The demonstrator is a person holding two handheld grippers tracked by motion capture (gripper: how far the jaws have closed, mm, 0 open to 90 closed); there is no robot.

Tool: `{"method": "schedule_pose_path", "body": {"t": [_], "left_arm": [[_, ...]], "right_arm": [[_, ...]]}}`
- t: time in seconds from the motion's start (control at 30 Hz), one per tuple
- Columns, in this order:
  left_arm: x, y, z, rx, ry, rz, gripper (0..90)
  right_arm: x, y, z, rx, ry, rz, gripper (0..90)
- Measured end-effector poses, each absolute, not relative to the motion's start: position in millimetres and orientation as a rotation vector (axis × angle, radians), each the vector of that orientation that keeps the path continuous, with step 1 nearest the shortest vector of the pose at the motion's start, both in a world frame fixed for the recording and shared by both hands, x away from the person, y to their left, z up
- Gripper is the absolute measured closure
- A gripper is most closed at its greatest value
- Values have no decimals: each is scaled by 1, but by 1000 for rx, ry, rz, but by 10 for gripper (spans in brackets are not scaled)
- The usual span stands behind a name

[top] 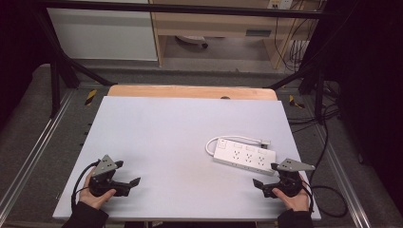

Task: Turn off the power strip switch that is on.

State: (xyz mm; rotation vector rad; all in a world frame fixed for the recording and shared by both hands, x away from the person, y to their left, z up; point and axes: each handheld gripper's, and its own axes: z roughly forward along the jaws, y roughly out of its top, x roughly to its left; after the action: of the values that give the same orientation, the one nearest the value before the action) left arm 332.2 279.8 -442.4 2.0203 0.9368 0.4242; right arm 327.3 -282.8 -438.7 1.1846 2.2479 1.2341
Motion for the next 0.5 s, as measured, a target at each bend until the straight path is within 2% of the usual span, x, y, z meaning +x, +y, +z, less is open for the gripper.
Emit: {"method": "schedule_pose_path", "body": {"t": [0.5], "left_arm": [[332,281,-443,2019,943,428,58]], "right_arm": [[330,-278,-435,1174,2251,1234,8]]}}
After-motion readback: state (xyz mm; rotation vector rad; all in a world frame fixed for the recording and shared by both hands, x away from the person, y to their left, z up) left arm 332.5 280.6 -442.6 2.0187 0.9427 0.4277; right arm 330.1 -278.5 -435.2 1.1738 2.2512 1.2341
